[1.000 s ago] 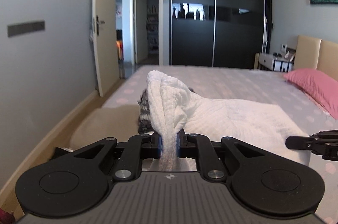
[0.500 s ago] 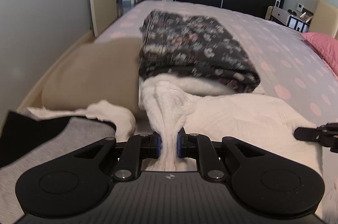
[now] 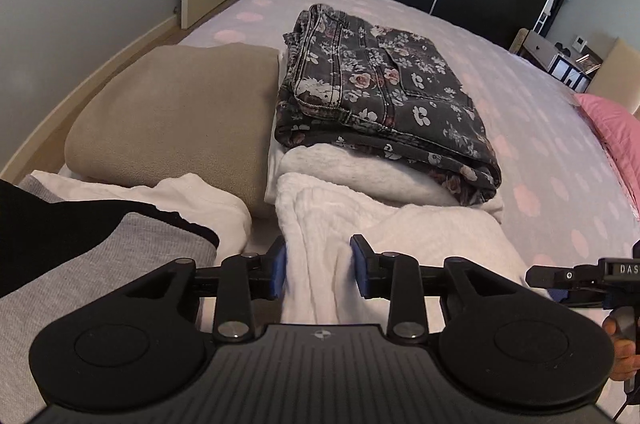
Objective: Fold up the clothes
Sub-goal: 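Lift the folded shirt with both grippers and carry it onto the clothes stack, then lower the shirt onto the stack and open both grippers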
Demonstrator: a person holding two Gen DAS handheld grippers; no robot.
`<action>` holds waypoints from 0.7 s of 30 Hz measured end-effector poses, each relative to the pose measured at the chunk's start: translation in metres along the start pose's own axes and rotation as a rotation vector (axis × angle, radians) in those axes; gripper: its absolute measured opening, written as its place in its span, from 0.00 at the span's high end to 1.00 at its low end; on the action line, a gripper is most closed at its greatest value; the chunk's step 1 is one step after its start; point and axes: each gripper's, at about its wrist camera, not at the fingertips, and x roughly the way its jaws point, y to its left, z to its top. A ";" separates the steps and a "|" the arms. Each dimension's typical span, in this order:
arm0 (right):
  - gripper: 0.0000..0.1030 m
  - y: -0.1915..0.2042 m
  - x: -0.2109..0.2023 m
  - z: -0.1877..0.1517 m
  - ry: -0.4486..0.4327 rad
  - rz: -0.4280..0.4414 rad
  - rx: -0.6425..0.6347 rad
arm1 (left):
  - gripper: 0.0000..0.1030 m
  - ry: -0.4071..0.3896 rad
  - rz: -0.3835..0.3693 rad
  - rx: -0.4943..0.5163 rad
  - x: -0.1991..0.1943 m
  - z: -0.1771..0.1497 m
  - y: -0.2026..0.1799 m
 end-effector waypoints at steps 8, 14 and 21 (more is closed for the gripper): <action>0.44 -0.025 0.006 0.017 0.005 0.007 0.190 | 0.74 0.038 0.027 -0.001 0.014 0.003 -0.002; 0.49 -0.018 0.011 0.025 0.040 0.010 0.156 | 0.75 0.038 0.027 -0.017 0.018 0.002 0.002; 0.88 0.040 -0.007 0.021 -0.085 -0.009 -0.251 | 0.92 -0.083 0.041 0.081 -0.005 -0.001 -0.005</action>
